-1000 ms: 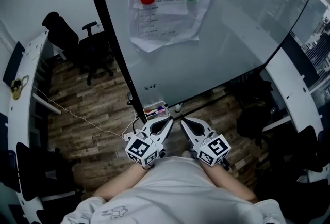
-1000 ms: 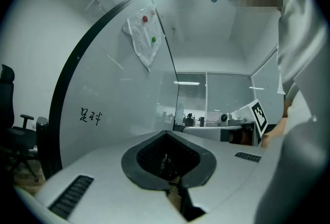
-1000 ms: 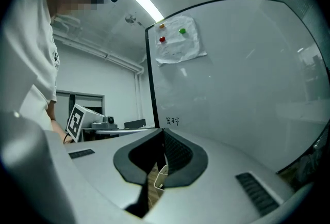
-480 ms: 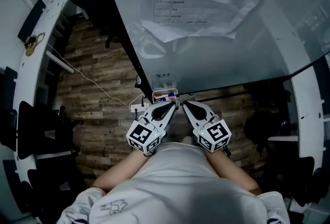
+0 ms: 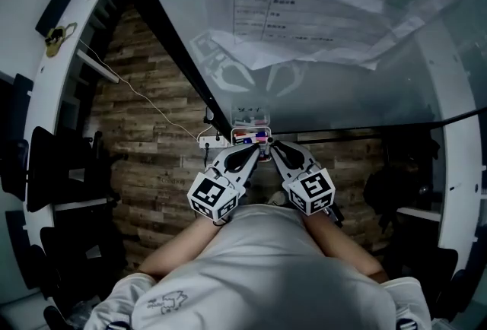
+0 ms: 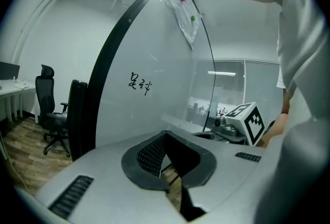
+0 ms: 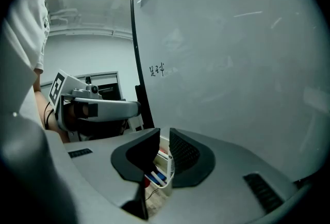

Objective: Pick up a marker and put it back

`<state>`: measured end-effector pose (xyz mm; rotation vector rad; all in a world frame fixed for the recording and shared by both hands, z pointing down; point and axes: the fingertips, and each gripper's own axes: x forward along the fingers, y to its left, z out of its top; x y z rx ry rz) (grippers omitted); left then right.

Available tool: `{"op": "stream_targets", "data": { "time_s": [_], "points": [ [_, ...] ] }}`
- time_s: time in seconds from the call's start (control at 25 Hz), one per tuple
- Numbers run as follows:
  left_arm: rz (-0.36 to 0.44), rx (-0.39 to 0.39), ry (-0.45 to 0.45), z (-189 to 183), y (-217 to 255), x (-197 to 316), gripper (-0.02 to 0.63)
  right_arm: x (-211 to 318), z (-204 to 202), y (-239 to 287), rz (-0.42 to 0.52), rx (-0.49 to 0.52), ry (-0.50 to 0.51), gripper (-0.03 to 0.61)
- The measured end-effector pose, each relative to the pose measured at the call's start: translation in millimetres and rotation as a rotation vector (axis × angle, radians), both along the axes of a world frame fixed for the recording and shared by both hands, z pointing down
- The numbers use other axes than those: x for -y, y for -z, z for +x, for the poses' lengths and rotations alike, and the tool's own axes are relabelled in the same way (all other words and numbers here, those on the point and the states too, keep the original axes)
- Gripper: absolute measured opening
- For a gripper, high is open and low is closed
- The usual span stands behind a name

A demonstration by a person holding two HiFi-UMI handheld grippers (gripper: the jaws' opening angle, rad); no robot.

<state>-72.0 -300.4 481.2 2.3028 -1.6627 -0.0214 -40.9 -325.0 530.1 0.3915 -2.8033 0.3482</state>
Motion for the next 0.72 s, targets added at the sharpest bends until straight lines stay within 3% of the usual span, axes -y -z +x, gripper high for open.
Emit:
{"op": "stream_targets", "data": {
  "time_s": [0.08,0.24,0.72],
  "points": [
    [-0.016,-0.008,0.006,-1,-6,1,0.005,0,-3,-9,-0.021,-0.019,0.004,0.082],
    [-0.042,-0.017,0.003,-1,-16,4,0.005,4,-9,-23,-0.025,-0.055,0.004,0.107],
    [-0.077,-0.018,0.016,-9,-23,3,0.005,12,-29,-43,-0.033,-0.106,0.015,0.117]
  ]
}}
